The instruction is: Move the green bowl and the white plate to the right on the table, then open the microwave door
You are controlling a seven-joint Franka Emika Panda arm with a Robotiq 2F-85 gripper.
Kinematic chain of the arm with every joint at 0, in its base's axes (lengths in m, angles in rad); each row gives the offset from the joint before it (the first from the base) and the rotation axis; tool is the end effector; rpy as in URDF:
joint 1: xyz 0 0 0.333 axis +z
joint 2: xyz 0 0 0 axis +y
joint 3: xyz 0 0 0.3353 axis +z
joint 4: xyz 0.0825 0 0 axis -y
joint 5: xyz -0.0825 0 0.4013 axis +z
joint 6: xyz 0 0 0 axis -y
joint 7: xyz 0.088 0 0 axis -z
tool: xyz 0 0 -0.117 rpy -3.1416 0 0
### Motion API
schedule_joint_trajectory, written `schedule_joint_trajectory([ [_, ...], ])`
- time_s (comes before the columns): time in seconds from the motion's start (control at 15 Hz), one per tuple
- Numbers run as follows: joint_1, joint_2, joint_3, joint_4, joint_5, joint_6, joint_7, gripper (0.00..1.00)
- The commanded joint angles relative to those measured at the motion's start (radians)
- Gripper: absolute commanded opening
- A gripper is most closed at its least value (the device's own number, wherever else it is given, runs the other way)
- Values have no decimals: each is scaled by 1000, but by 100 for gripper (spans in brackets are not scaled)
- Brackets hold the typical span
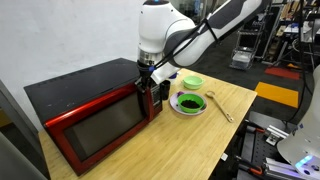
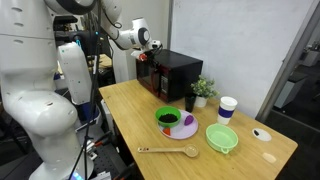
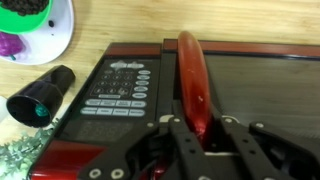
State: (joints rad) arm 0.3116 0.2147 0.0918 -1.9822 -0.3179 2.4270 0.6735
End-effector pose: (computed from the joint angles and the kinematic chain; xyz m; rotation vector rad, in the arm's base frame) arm 0.5891 0.2455 0.3818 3.0371 -0.0877 0.4723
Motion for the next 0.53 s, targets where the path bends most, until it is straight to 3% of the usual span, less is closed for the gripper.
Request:
schedule_joint_trajectory([
  [0.0,61,-131,51,-51,-65,-153,70,6],
  [0.47,50,-191,143,-95,-40,-271,254,6],
])
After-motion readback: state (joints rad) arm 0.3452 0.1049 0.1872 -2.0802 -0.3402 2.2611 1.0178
